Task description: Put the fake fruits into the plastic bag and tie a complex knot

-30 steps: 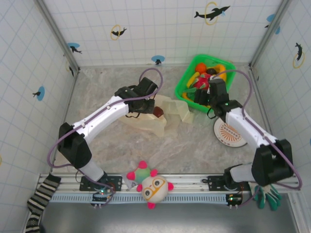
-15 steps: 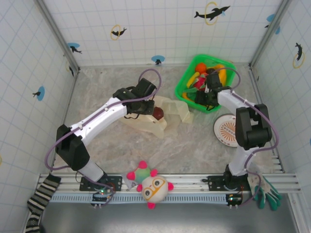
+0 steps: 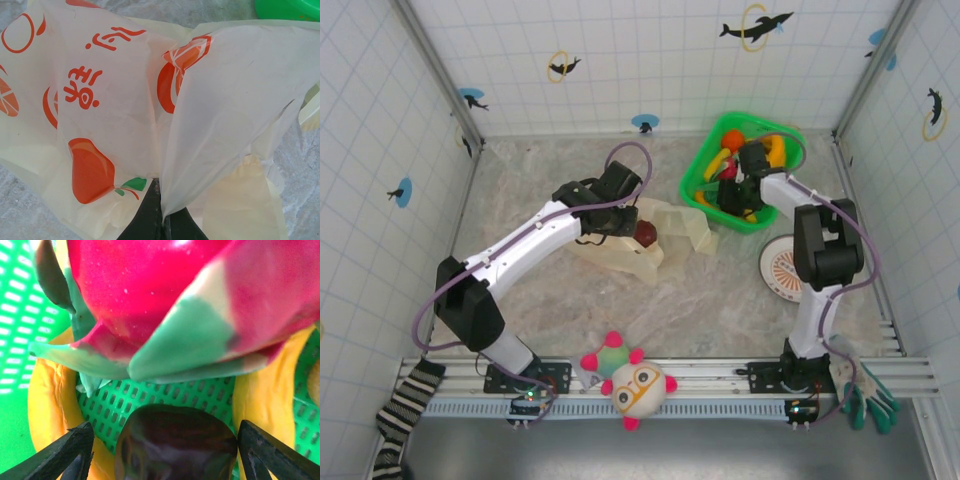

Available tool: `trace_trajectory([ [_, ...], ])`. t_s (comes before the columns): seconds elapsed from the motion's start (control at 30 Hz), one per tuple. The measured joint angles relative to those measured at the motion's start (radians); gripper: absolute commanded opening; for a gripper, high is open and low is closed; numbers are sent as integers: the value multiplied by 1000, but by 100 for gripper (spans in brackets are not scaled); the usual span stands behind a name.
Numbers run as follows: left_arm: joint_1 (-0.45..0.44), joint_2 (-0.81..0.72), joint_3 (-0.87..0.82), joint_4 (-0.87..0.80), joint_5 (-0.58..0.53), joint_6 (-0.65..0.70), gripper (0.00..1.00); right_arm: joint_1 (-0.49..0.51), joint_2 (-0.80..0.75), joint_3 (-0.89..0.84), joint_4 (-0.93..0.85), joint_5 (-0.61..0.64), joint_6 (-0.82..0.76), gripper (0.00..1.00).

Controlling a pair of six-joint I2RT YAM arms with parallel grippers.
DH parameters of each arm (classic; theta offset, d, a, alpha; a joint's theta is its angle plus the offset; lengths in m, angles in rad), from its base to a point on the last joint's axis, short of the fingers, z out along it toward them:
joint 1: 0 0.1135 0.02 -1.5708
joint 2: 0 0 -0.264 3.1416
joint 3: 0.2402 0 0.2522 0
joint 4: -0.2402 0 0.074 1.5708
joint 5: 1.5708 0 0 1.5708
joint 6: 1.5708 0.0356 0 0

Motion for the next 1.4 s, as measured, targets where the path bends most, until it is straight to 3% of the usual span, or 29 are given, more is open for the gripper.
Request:
trace_trajectory([
  [0.2,0,0,0,0,0,0,0,1,60,28,-14,8,-15,73],
  [0.6,0,0,0,-3,-3,0,0,1,44,19,-22,41,-27,51],
  [1.0,0,0,0,-3,-3,0,0,0,-248,-106,33,35,-23,47],
  [1.4,0,0,0,-2,-3,0,0,0,-425,-212,69,-23,-10,47],
])
